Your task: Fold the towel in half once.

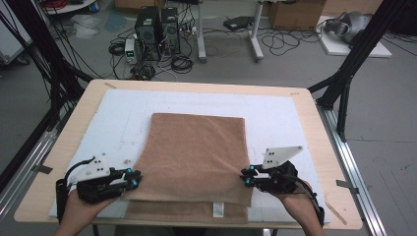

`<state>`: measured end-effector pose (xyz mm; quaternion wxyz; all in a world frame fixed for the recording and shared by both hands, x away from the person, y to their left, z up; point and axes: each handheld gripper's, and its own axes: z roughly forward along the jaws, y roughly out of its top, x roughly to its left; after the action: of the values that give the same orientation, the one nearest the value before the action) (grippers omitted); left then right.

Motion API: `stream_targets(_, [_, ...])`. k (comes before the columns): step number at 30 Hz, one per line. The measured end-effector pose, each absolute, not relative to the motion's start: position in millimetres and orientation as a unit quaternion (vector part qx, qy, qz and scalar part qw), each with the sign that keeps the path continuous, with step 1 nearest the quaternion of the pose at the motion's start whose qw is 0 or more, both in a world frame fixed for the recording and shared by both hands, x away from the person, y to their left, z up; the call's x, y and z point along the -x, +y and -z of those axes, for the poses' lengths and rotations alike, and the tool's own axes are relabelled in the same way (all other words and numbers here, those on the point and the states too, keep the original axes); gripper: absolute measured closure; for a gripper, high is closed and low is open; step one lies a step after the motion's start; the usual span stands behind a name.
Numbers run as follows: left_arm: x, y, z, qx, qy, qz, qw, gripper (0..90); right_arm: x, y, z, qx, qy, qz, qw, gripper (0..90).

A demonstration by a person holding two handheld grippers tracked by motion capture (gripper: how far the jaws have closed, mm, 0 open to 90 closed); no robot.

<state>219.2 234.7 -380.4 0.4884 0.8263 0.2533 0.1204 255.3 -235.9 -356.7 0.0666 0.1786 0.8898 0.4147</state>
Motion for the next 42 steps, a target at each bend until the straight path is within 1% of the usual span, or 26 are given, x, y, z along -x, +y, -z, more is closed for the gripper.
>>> stream_targets(1, [-217.8, 233.9, 385.6, -0.831, 0.256, -0.120, 0.480, 61.0, -255.7, -236.7, 359.9, -0.184, 0.890, -0.412, 0.067, 69.4])
stream_targets(2, [-218.2, 233.9, 389.7, -0.833, 0.258, -0.125, 0.473, 60.8, -256.8, -238.0, 366.0, -0.193, 0.890, -0.408, 0.067, 67.7])
stream_targets(6, [-227.3, 234.6, 401.8, -0.831, 0.273, -0.132, 0.466, 61.1, -262.3, -236.9, 383.9, -0.208, 0.891, -0.400, 0.057, 64.6])
stream_targets(8, [-230.6, 232.8, 406.3, -0.833, 0.272, -0.137, 0.462, 61.1, -264.1, -234.1, 389.0, -0.207, 0.893, -0.396, 0.060, 62.2])
stream_targets(10, [-234.4, 231.0, 411.3, -0.834, 0.273, -0.137, 0.459, 60.5, -265.9, -231.8, 392.4, -0.205, 0.894, -0.394, 0.061, 62.2])
stream_targets(14, [-241.4, 229.4, 421.5, -0.832, 0.280, -0.136, 0.460, 59.4, -271.3, -230.1, 399.0, -0.213, 0.890, -0.397, 0.067, 59.1])
stream_targets(17, [-241.4, 226.8, 427.3, -0.837, 0.274, -0.137, 0.453, 59.6, -273.2, -228.0, 404.7, -0.214, 0.888, -0.401, 0.071, 57.8])
stream_targets(20, [-241.9, 227.8, 432.9, -0.839, 0.279, -0.138, 0.446, 61.5, -274.2, -225.4, 410.7, -0.219, 0.886, -0.401, 0.074, 56.8])
stream_targets(21, [-242.6, 229.1, 435.5, -0.840, 0.283, -0.135, 0.443, 63.3, -274.9, -224.6, 413.1, -0.221, 0.886, -0.401, 0.072, 56.6])
stream_targets(26, [-240.9, 235.5, 446.8, -0.841, 0.297, -0.120, 0.436, 64.2, -275.0, -217.5, 425.1, -0.223, 0.888, -0.396, 0.065, 55.7])
stream_targets(34, [-231.2, 236.6, 448.4, -0.845, 0.292, -0.126, 0.429, 65.1, -271.1, -206.9, 436.6, -0.212, 0.900, -0.376, 0.060, 53.5])
stream_targets(38, [-230.8, 237.3, 448.6, -0.842, 0.295, -0.126, 0.434, 64.8, -270.7, -208.8, 435.0, -0.220, 0.893, -0.390, 0.057, 51.8])
stream_targets(42, [-234.8, 236.3, 444.9, -0.837, 0.302, -0.134, 0.436, 60.4, -273.9, -209.4, 430.8, -0.228, 0.887, -0.397, 0.064, 47.7])
